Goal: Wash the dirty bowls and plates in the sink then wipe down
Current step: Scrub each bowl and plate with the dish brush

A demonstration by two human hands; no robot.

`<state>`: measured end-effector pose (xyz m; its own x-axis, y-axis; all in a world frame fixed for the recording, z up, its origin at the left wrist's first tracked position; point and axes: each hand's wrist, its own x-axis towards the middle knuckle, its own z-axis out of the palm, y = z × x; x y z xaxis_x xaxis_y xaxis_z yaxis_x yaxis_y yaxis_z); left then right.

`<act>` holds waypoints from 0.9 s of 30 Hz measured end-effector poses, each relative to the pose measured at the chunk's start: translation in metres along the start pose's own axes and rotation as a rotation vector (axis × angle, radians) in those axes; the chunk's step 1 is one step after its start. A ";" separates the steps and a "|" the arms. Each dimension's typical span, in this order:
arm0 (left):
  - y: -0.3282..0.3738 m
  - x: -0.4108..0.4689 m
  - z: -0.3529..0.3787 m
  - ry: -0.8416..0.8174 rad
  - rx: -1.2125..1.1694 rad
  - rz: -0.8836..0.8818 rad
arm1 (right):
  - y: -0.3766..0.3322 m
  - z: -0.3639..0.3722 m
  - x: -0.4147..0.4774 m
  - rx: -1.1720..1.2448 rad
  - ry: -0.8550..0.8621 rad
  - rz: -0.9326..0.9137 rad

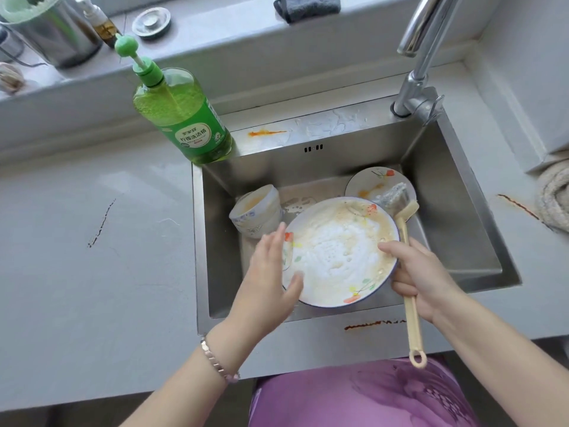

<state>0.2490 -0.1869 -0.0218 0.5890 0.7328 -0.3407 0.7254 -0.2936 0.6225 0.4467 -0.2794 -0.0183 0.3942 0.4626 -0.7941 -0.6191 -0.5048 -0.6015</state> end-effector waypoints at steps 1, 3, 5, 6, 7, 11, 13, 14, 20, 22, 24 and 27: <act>0.002 -0.003 0.007 0.001 0.109 0.161 | 0.001 0.003 0.001 -0.008 0.025 -0.010; 0.008 -0.009 0.023 -0.001 0.211 0.405 | 0.003 0.009 0.001 -0.030 0.068 -0.034; 0.012 -0.008 0.033 0.032 0.222 0.509 | 0.005 0.016 -0.002 -0.085 0.102 -0.078; 0.014 -0.005 0.034 0.070 0.214 0.543 | 0.005 0.020 -0.004 -0.111 0.109 -0.102; 0.017 -0.003 0.033 0.110 0.192 0.572 | 0.005 0.023 -0.007 -0.122 0.109 -0.121; 0.020 -0.004 0.032 0.179 0.187 0.670 | -0.002 0.034 -0.014 -0.056 0.120 -0.102; 0.016 -0.003 0.034 0.232 0.301 0.708 | -0.005 0.039 -0.017 -0.032 0.130 -0.083; 0.013 0.000 0.033 0.268 0.336 0.716 | -0.007 0.041 -0.019 -0.028 0.126 -0.082; -0.001 0.014 0.018 0.407 0.383 0.827 | -0.019 0.054 -0.027 -0.009 0.058 -0.125; 0.002 0.018 0.016 0.489 0.356 0.842 | -0.024 0.057 -0.029 -0.002 0.042 -0.133; 0.007 0.023 0.013 0.568 0.317 0.777 | -0.029 0.059 -0.030 -0.005 0.005 -0.142; 0.016 0.027 0.005 0.561 0.124 0.508 | -0.032 0.050 -0.027 -0.105 -0.037 -0.292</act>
<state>0.2777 -0.1749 -0.0242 0.6158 0.6817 0.3951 0.4684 -0.7200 0.5121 0.4216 -0.2390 0.0271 0.5185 0.6246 -0.5840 -0.4093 -0.4183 -0.8108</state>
